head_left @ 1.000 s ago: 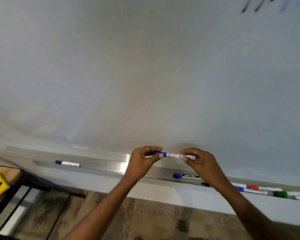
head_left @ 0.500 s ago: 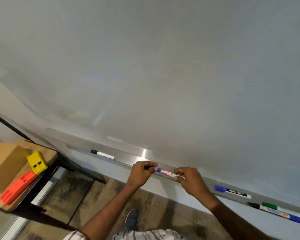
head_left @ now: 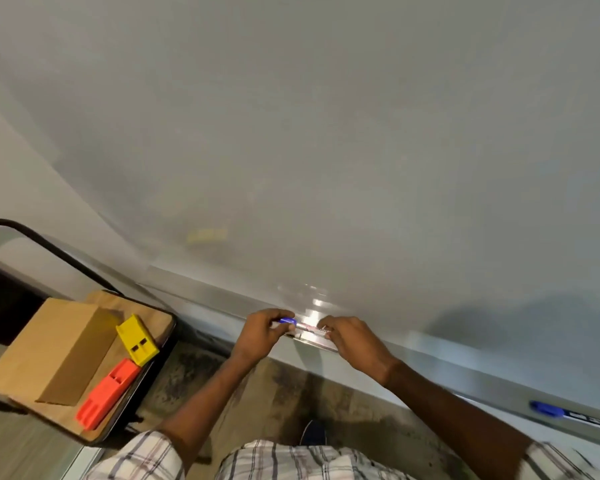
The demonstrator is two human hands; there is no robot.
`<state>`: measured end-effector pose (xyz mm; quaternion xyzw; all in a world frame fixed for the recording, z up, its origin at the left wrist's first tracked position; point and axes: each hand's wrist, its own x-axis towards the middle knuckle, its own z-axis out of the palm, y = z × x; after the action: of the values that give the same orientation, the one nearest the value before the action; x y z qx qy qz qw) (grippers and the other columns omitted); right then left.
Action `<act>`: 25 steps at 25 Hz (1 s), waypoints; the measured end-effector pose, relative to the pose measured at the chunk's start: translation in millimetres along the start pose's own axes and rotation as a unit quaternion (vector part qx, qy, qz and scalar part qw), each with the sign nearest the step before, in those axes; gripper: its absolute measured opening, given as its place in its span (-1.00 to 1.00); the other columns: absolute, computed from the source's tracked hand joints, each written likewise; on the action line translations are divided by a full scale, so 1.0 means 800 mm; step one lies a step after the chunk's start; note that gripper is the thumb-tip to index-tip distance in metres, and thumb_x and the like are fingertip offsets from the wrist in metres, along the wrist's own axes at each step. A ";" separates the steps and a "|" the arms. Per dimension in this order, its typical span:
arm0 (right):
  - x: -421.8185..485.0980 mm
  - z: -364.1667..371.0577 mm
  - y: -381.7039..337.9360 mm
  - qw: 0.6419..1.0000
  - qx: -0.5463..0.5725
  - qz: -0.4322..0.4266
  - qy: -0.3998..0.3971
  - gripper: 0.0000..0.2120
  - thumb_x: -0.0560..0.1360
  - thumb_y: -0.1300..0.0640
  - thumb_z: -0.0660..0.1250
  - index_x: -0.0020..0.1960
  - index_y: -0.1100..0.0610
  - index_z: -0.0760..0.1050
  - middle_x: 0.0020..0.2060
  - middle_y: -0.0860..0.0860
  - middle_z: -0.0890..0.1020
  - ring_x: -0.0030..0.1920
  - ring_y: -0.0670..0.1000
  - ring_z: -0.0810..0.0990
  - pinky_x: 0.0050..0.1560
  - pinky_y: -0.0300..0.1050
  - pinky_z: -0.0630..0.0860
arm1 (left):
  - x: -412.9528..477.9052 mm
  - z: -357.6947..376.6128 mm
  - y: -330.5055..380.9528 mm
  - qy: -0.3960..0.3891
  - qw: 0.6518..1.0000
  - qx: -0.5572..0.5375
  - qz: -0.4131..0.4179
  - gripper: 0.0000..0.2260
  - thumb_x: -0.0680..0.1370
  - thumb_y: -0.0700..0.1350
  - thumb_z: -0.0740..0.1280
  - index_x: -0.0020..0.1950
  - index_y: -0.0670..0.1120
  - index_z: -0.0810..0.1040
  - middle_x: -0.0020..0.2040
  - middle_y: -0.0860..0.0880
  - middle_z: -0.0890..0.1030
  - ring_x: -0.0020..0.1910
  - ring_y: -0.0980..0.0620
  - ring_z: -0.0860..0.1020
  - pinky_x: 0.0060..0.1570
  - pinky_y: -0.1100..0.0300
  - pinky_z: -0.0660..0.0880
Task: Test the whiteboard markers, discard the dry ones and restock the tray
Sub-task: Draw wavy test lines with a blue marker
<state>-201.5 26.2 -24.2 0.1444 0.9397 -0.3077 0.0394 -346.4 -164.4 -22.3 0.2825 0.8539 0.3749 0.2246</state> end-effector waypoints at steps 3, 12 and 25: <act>0.040 0.017 -0.029 0.999 -0.021 -0.024 -0.003 -0.75 0.59 0.15 0.34 0.24 -0.03 0.59 0.08 0.02 0.71 0.07 0.09 0.67 0.11 -0.06 0.59 | 0.014 -0.029 -0.028 0.003 0.996 0.086 0.014 -0.79 0.58 -0.07 0.44 0.20 -0.04 0.67 0.08 0.04 0.67 0.04 0.17 0.61 0.17 0.23 0.53; 0.080 0.070 -0.041 0.997 -0.067 -0.026 -0.008 -0.65 0.58 0.16 0.38 0.36 0.02 0.55 0.22 0.05 0.66 0.15 0.09 0.65 0.22 -0.08 0.53 | 0.030 -0.047 -0.062 -0.076 0.974 0.210 0.022 -0.62 0.59 -0.05 0.42 0.39 -0.05 0.52 0.34 -0.04 0.57 0.31 -0.01 0.51 0.43 0.09 0.40; 0.059 0.113 -0.024 0.997 -0.043 -0.046 0.033 -0.55 0.49 0.23 0.49 0.37 0.08 0.56 0.31 0.07 0.61 0.29 0.09 0.59 0.33 0.02 0.54 | 0.027 -0.023 -0.088 -0.049 0.983 0.173 -0.018 -0.56 0.61 0.01 0.38 0.48 0.01 0.41 0.48 0.00 0.42 0.42 0.02 0.43 0.46 0.11 0.34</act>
<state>-253.2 -30.0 -94.0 0.1094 0.9583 -0.2639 -0.0002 -395.8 -199.4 -68.7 0.3199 0.8988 0.2026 0.2210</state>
